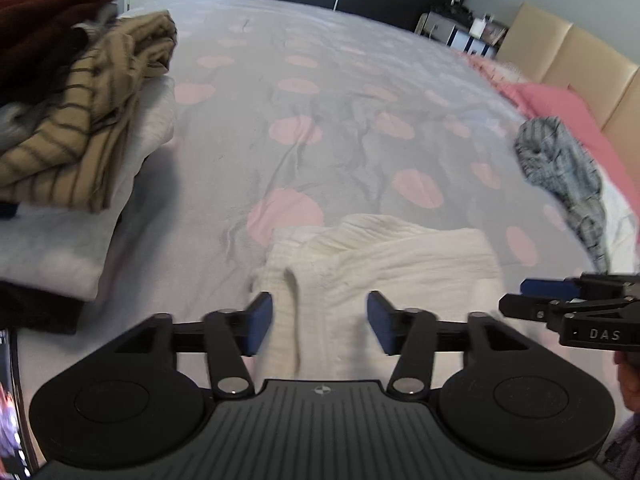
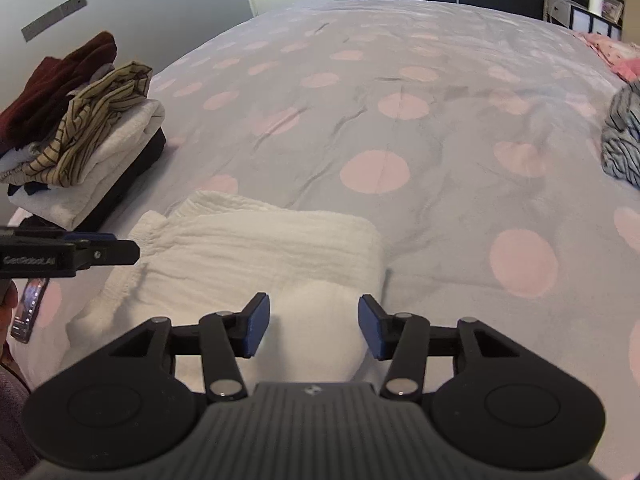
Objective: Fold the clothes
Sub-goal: 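Grasp the folded garment's waistband edge with the left gripper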
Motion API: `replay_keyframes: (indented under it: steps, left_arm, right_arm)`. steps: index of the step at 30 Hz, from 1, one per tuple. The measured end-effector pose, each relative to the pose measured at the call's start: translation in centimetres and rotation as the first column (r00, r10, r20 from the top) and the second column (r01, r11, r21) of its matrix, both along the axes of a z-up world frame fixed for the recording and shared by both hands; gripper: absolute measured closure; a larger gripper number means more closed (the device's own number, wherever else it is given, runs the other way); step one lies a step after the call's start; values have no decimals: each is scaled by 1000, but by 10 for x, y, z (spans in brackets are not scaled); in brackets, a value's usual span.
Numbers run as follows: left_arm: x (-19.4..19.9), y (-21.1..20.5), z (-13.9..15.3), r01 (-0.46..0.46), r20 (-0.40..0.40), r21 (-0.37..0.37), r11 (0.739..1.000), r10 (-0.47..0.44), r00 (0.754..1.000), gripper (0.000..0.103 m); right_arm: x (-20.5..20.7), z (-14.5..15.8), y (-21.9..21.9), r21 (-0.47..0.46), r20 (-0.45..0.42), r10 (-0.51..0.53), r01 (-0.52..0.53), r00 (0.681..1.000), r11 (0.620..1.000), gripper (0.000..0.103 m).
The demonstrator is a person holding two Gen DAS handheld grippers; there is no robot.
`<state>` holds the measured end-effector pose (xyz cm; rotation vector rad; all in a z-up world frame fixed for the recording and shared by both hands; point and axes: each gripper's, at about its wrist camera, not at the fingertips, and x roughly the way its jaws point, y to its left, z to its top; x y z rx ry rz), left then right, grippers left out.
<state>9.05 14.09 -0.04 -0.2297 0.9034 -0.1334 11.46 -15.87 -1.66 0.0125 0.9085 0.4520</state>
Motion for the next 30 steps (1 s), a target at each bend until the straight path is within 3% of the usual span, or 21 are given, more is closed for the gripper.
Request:
replay_keyframes:
  steps: [1, 8, 13, 22, 30]
  left_arm:
    - [-4, 3, 1, -6, -4, -21, 1000, 6, 1000, 50]
    - [-18, 41, -7, -147, -65, -170, 974, 137, 988, 45]
    - [-22, 55, -30, -185, -164, -272, 944, 144, 976, 45]
    - [-31, 54, -67, -240, -301, -329, 913, 140, 943, 45]
    - [-25, 45, -78, -208, -298, -348, 914, 102, 949, 52]
  right_arm:
    - [-4, 1, -3, 7, -4, -11, 11, 1000, 1000, 41]
    - [-26, -3, -28, 46, -84, -76, 80, 994, 996, 38]
    - [-39, -10, -42, 106, -165, -105, 124, 981, 987, 38]
    - [-44, -33, -45, 159, -264, -99, 144, 959, 977, 37]
    - [-29, -53, -38, 188, -324, -95, 162, 941, 969, 37]
